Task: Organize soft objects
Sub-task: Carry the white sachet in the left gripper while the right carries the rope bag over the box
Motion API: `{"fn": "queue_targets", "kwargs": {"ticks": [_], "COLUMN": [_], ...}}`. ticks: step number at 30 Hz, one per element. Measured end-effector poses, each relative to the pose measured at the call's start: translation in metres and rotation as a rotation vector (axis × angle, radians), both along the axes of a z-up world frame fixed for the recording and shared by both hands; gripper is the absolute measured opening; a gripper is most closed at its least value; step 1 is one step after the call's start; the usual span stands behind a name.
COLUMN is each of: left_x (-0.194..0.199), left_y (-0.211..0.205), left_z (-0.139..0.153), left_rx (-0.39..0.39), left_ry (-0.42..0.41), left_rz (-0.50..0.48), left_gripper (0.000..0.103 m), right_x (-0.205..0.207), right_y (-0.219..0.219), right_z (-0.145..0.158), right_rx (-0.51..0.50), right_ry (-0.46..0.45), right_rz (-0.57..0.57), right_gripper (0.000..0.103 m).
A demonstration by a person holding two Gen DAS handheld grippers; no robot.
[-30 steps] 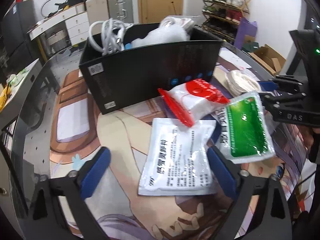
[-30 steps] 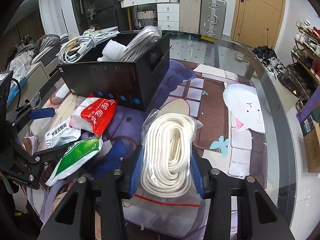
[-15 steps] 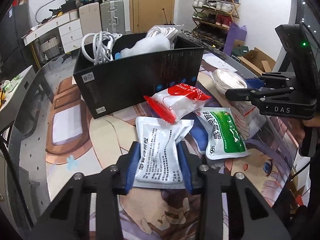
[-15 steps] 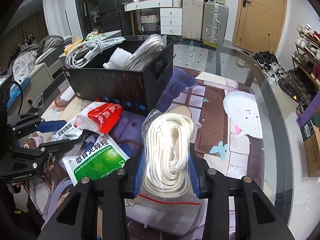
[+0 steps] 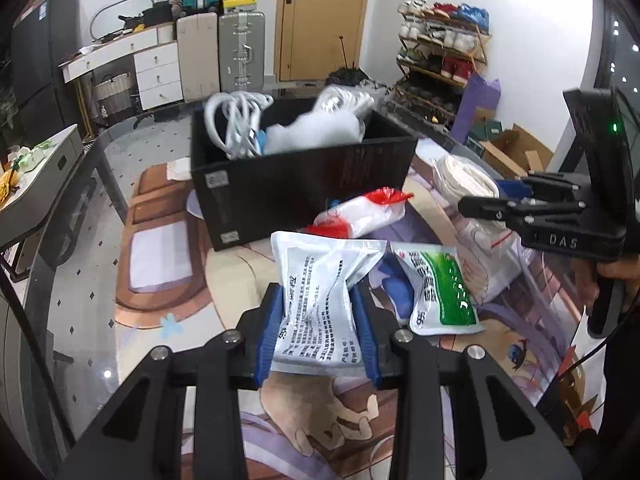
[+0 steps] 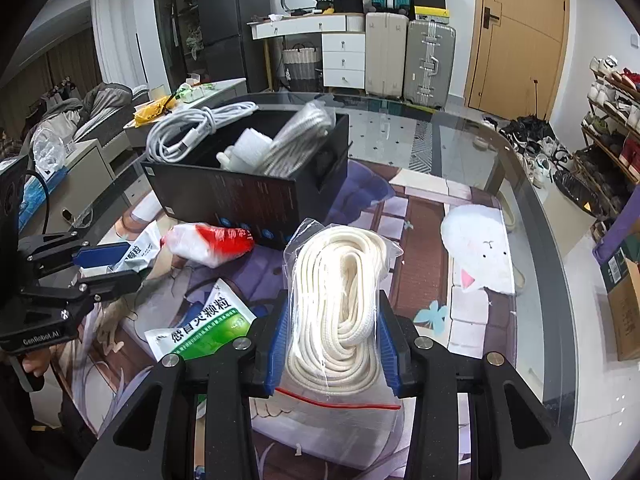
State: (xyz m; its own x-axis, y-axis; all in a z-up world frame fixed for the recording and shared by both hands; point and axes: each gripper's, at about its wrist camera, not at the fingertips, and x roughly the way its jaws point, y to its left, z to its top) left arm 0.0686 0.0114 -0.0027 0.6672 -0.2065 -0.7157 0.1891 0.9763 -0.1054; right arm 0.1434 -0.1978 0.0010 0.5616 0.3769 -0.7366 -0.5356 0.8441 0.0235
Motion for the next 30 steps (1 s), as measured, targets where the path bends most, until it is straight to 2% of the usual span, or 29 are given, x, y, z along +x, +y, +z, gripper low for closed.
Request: {"fn": "queue_targets", "kwargs": {"ticks": [13, 20, 30], "left_x": [-0.005, 0.008, 0.035], "left_y": [0.018, 0.022, 0.022], "left_z": [0.030, 0.046, 0.066], "left_rx": [-0.078, -0.107, -0.115], "left_ry": [-0.086, -0.124, -0.169], "left_rz": [0.050, 0.066, 0.063], "left_gripper": [0.034, 0.034, 0.034], "right_x": [-0.011, -0.012, 0.004], "right_y": [0.001, 0.008, 0.038], "right_z": [0.026, 0.039, 0.059], "right_rx": [0.052, 0.088, 0.074], "right_ry": [-0.064, -0.092, -0.125], "right_rz": [0.016, 0.034, 0.078], "right_gripper": [0.039, 0.039, 0.039]}}
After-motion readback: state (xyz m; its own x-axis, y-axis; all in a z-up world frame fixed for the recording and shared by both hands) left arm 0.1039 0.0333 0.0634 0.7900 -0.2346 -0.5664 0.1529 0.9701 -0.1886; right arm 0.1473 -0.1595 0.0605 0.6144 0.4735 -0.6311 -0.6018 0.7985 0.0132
